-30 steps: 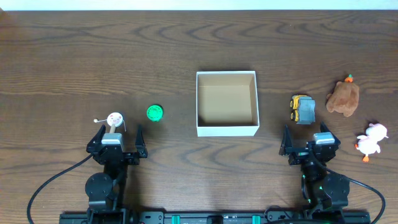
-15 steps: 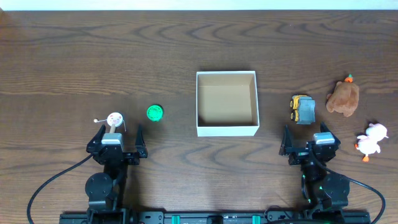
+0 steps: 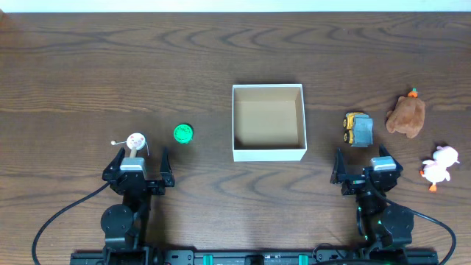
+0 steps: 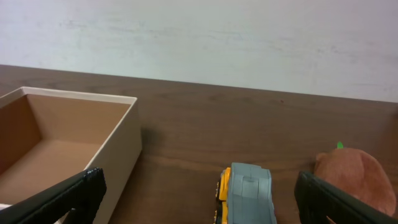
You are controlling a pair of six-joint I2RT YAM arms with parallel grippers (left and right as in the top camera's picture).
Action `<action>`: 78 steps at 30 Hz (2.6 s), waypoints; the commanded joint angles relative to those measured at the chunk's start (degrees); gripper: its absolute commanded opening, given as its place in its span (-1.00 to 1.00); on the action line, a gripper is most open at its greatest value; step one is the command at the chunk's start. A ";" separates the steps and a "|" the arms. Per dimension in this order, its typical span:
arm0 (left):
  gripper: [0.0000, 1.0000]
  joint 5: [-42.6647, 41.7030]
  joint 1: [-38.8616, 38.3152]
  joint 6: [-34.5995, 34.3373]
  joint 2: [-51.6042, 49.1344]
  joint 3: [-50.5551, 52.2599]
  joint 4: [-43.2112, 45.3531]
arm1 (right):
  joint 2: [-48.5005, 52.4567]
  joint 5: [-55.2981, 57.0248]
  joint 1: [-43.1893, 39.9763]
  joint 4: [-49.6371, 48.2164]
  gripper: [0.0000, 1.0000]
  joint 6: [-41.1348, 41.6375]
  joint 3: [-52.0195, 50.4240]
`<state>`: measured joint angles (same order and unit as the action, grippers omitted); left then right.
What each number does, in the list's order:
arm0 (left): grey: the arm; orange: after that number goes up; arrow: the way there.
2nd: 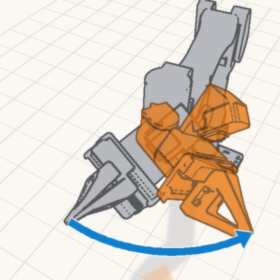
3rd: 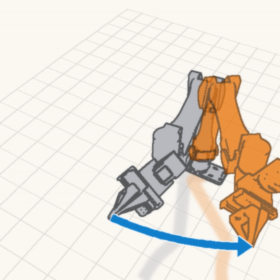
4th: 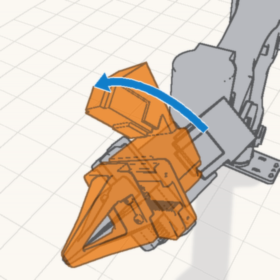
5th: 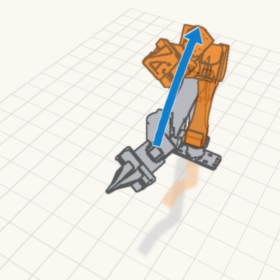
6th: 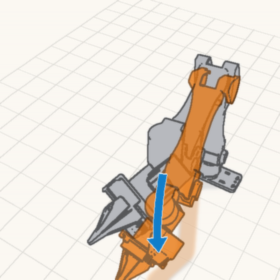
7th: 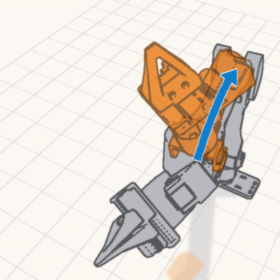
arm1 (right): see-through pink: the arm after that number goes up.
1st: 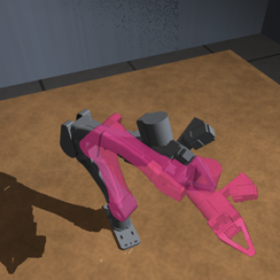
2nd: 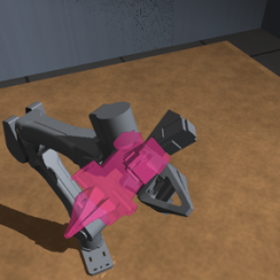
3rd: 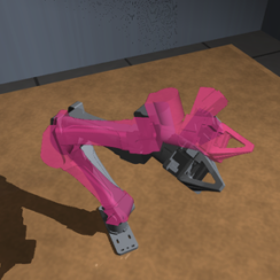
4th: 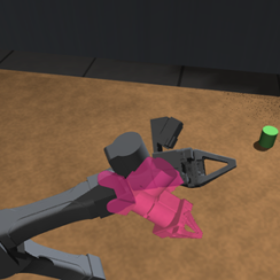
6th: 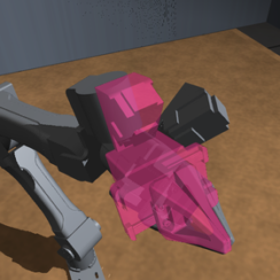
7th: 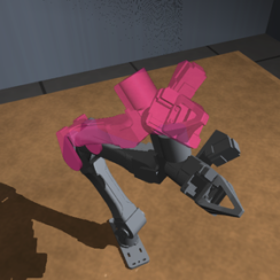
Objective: Pack container
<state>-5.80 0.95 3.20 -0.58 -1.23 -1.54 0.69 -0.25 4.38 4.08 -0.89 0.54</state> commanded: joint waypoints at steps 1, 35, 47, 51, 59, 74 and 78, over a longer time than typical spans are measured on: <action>0.96 -0.39 0.13 -0.28 0.35 1.01 -1.97 | -0.31 -0.22 -0.24 0.09 0.99 -0.46 -0.22; 0.96 -0.83 0.13 -11.04 -2.38 -5.27 -4.42 | 34.86 0.22 -0.20 15.26 0.98 7.56 30.32; 0.96 -0.83 0.13 -11.02 -33.35 -32.17 -23.34 | 73.44 0.22 -0.35 38.84 0.98 3.04 64.52; 0.96 -1.29 0.13 -11.02 -46.90 -44.68 -35.60 | 80.17 1.27 -0.35 44.19 0.98 -1.73 69.90; 0.96 -1.51 0.13 -11.04 -61.79 -56.43 -47.52 | 82.40 9.97 -5.40 46.64 0.99 6.32 70.71; 0.96 -1.51 0.13 -11.04 -63.49 -56.41 -48.15 | 97.68 3.76 -9.94 44.52 0.98 3.39 70.71; 0.96 -1.49 0.13 -11.04 -63.49 -56.41 -48.15 | 100.54 3.43 -9.18 43.39 0.98 3.43 70.71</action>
<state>-7.14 0.95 -7.53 -64.07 -56.60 -49.52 99.48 4.14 -5.76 47.97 3.20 70.35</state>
